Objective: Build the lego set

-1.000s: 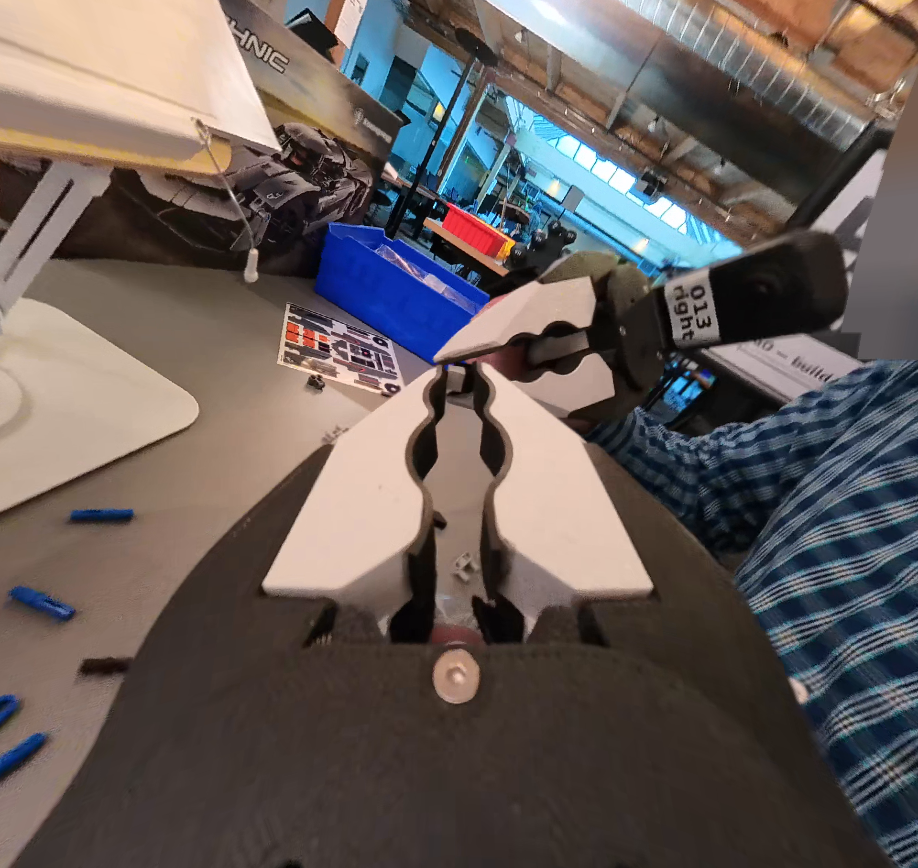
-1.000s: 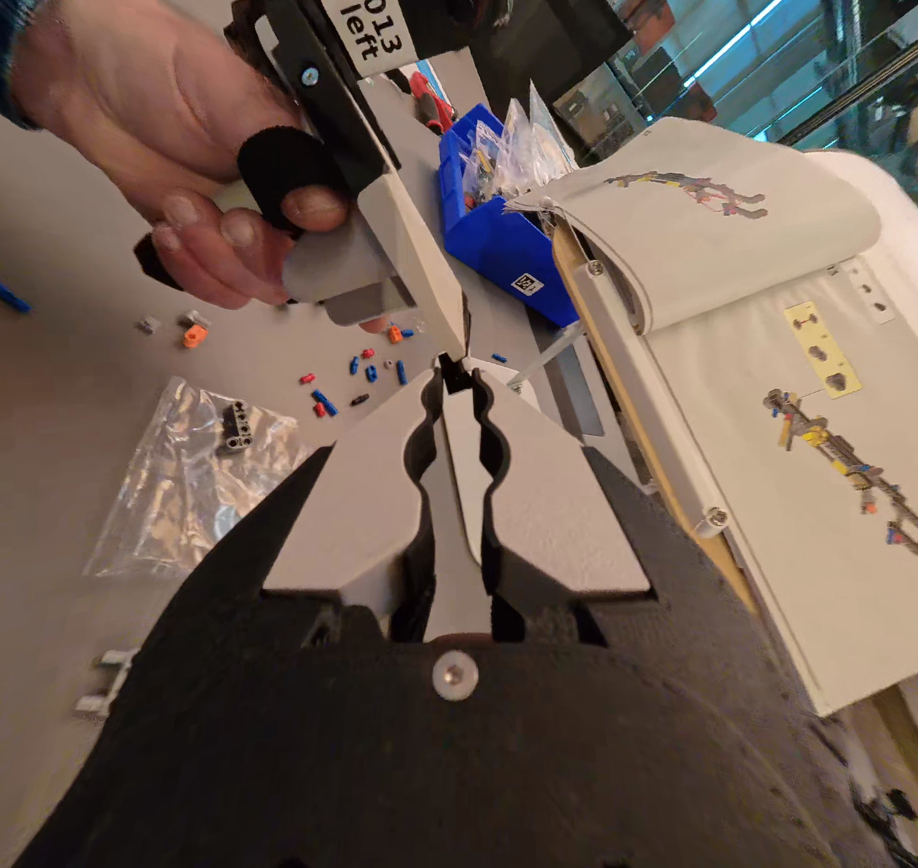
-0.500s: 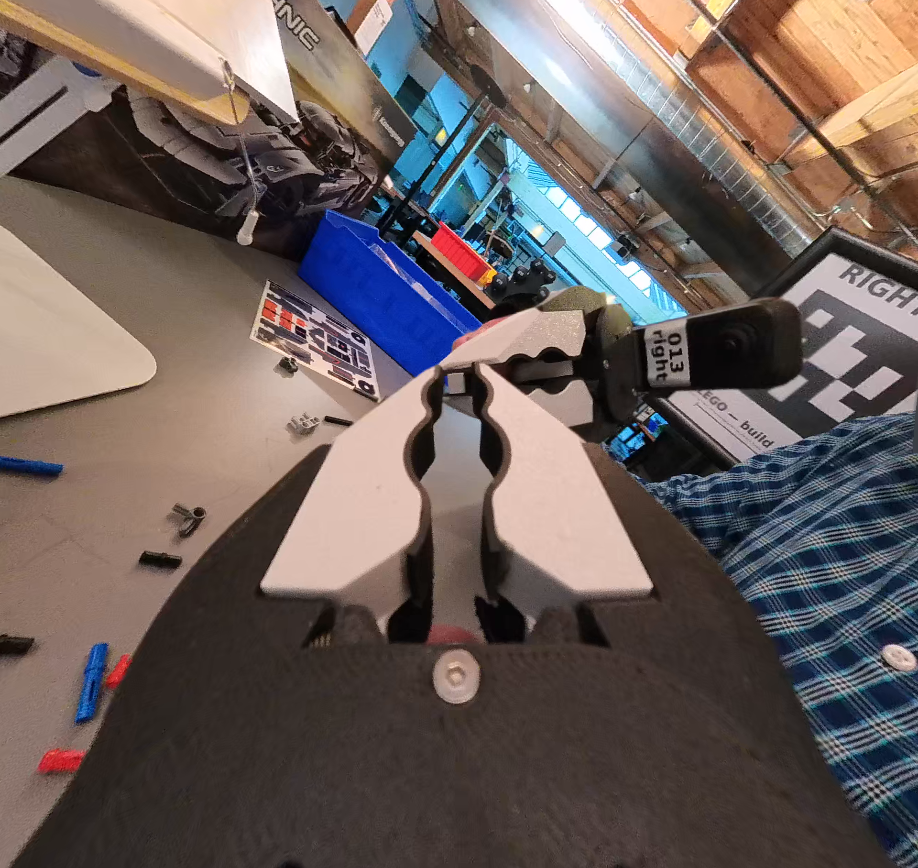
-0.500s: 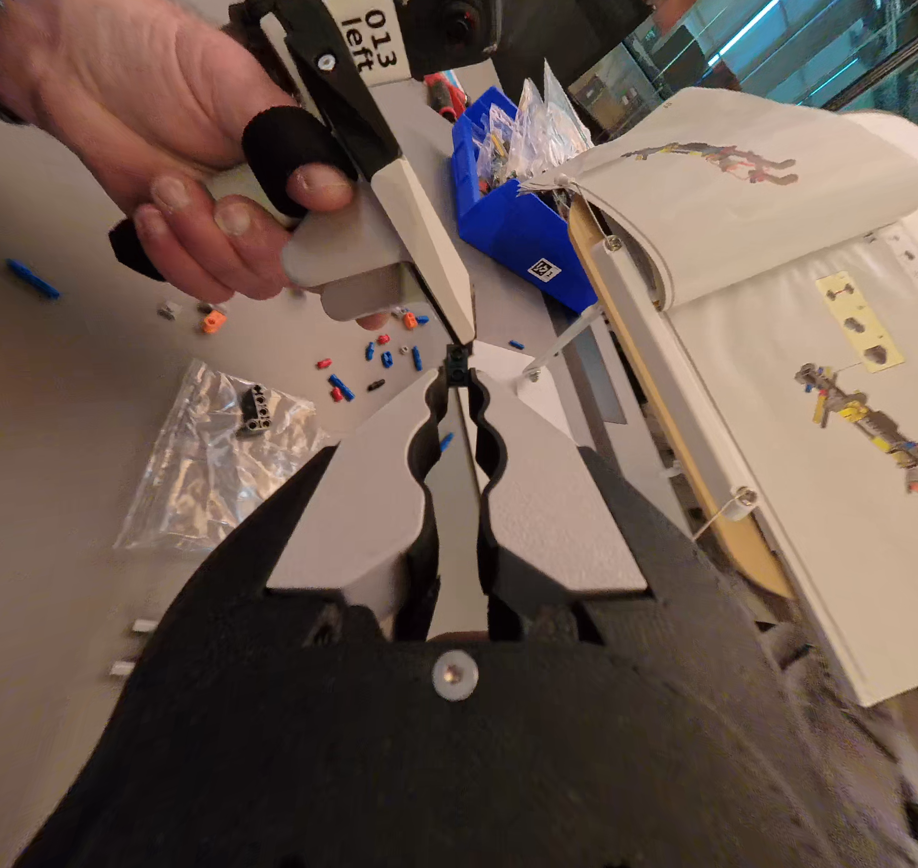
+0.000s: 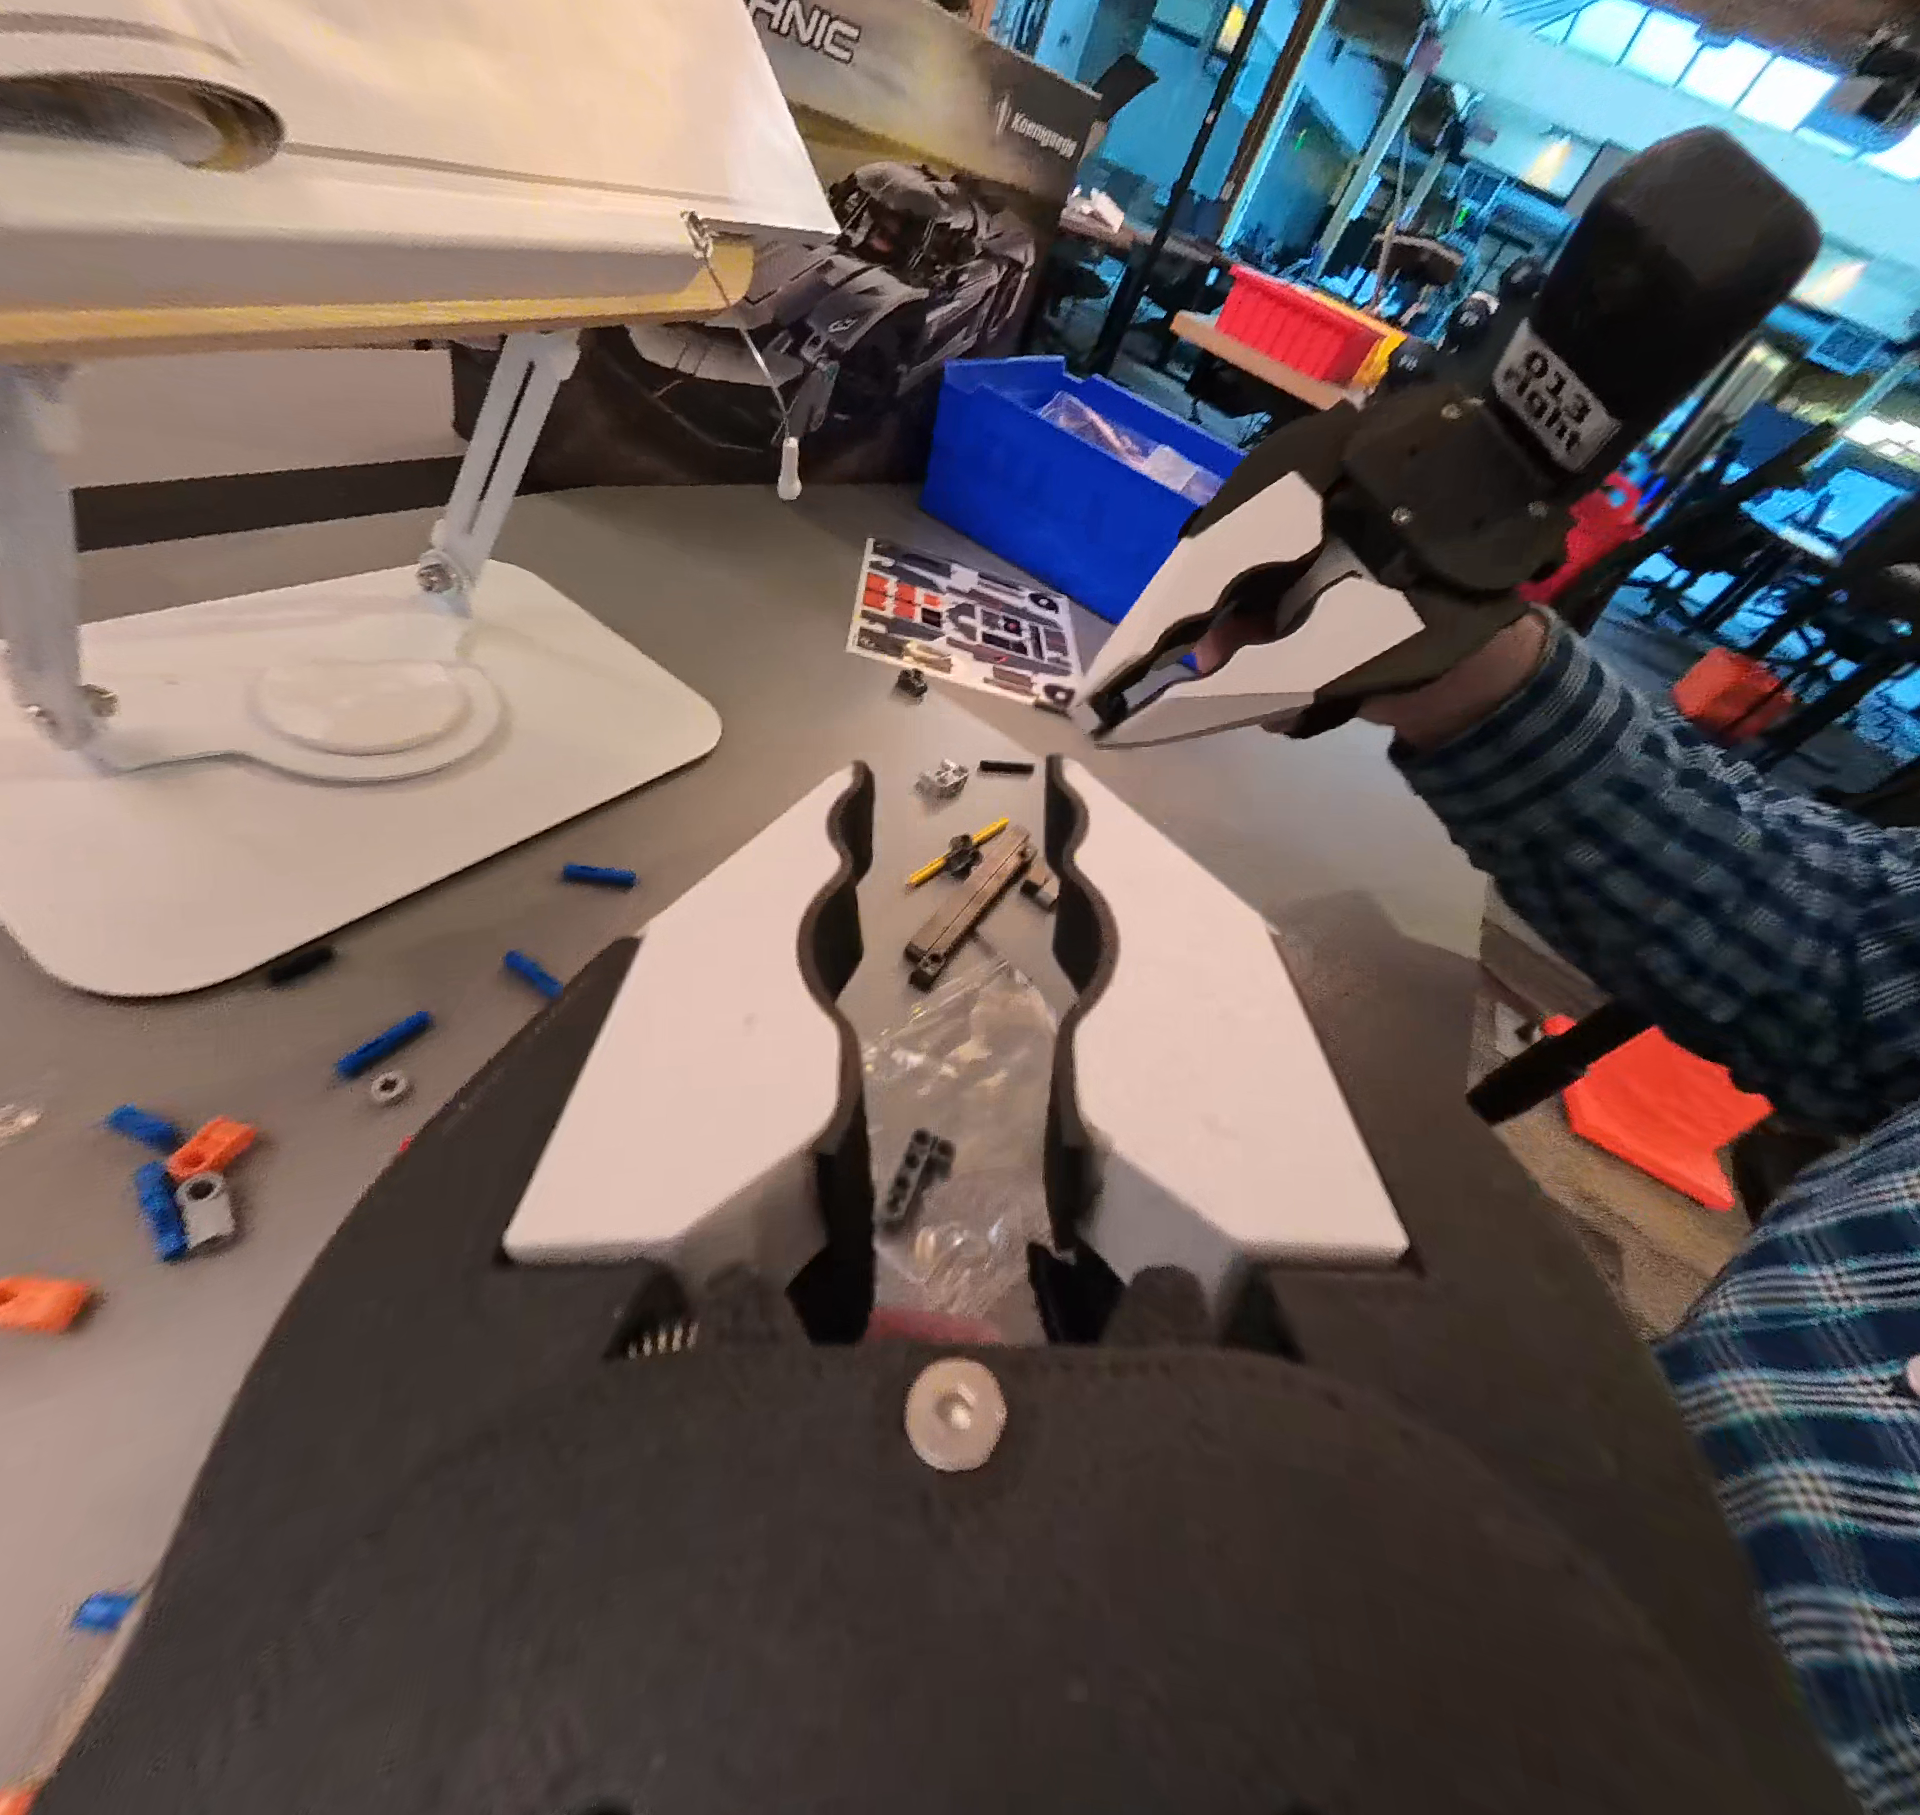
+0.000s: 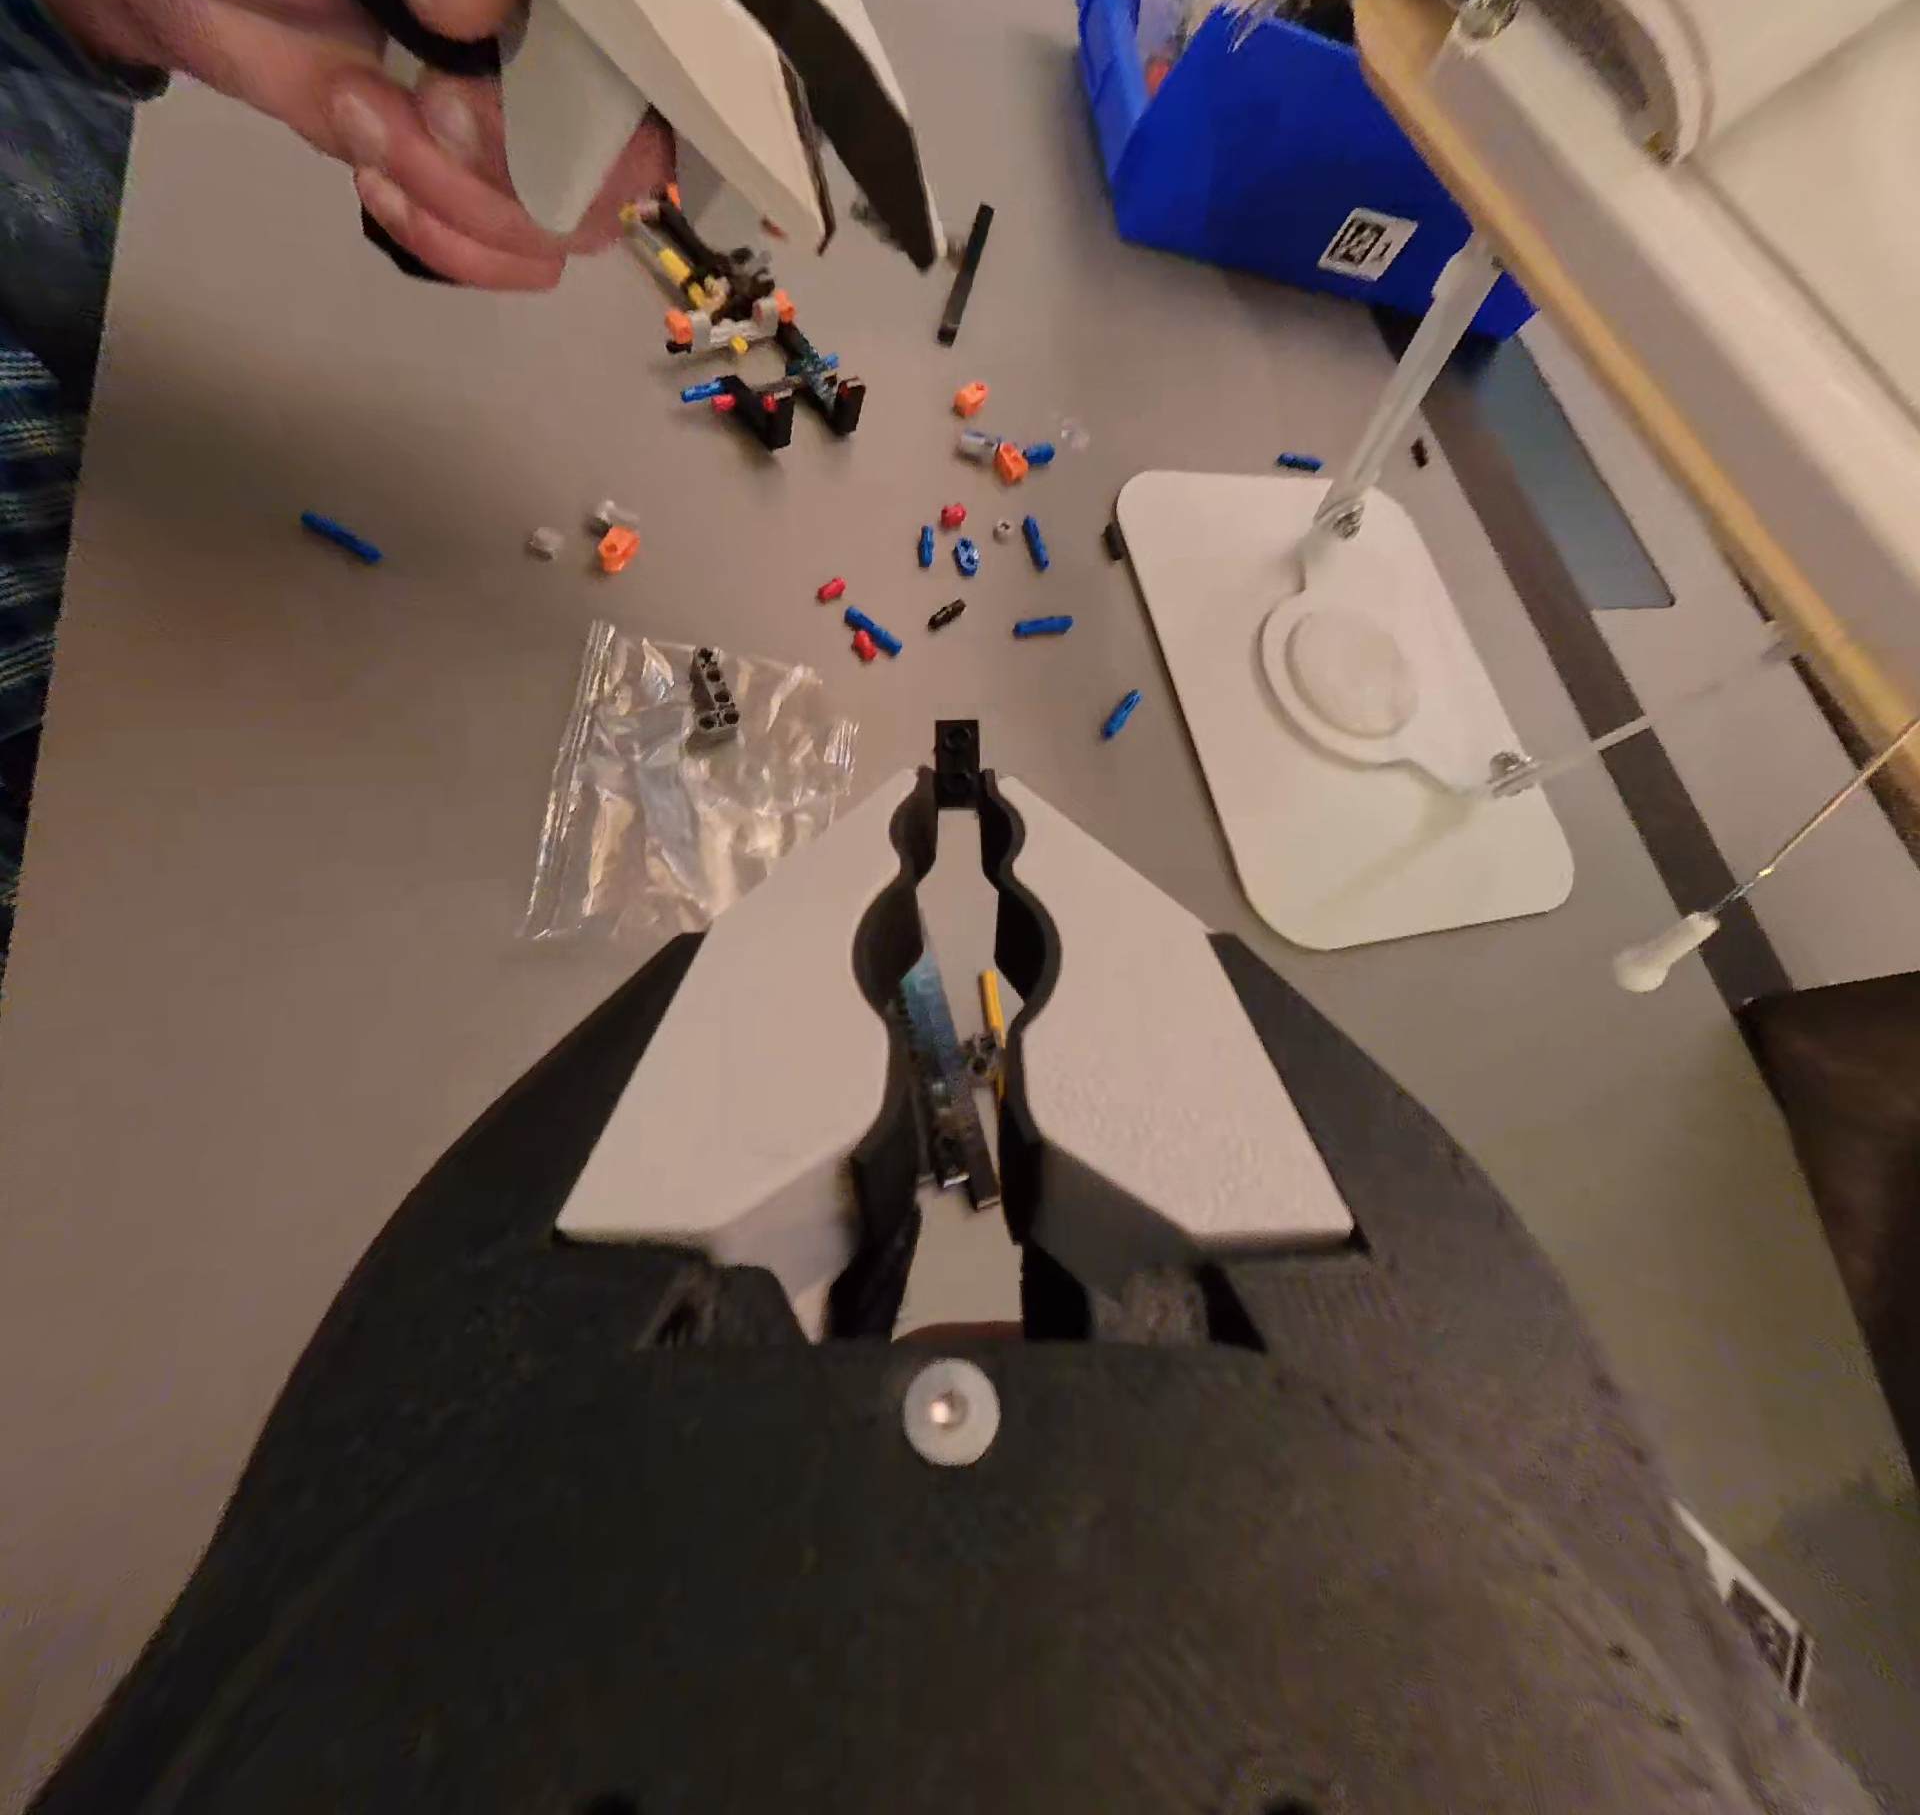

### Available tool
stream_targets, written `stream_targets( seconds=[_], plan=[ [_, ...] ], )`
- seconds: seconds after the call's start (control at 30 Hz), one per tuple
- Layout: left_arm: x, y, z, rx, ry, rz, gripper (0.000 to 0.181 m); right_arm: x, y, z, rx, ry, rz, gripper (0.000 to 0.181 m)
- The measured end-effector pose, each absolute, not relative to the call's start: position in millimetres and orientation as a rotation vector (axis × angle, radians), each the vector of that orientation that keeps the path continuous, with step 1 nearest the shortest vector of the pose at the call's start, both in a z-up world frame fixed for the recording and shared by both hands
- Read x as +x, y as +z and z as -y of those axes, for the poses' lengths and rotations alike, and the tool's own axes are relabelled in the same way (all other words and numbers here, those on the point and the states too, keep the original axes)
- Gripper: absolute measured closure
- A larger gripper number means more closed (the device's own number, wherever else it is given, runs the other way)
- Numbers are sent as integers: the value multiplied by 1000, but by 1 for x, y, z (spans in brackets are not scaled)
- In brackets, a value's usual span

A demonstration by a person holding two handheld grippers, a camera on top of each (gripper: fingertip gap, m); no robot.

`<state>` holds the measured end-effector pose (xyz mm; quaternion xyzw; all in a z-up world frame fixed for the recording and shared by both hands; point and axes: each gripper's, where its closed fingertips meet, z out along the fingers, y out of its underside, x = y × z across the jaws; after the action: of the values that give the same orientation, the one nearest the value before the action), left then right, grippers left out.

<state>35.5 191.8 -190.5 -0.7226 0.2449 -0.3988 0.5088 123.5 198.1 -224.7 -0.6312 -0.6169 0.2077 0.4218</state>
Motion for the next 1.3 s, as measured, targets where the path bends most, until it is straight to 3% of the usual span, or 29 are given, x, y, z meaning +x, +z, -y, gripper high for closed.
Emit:
stream_targets(
  seconds=[0.4, 1.0, 1.3],
  plan=[
    [-6, -208, -172, -1817, -708, -643, 152, 125, -267, -142, -1687, 647, 1757, 176],
    [5, -238, -130, -1881, -618, -799, 148, 121, -336, -79, -1864, 694, 2056, 175],
    [11, -245, -123, -1894, -610, -843, 147, 126, -333, -81, -1857, 661, 2010, 163]
  ],
)
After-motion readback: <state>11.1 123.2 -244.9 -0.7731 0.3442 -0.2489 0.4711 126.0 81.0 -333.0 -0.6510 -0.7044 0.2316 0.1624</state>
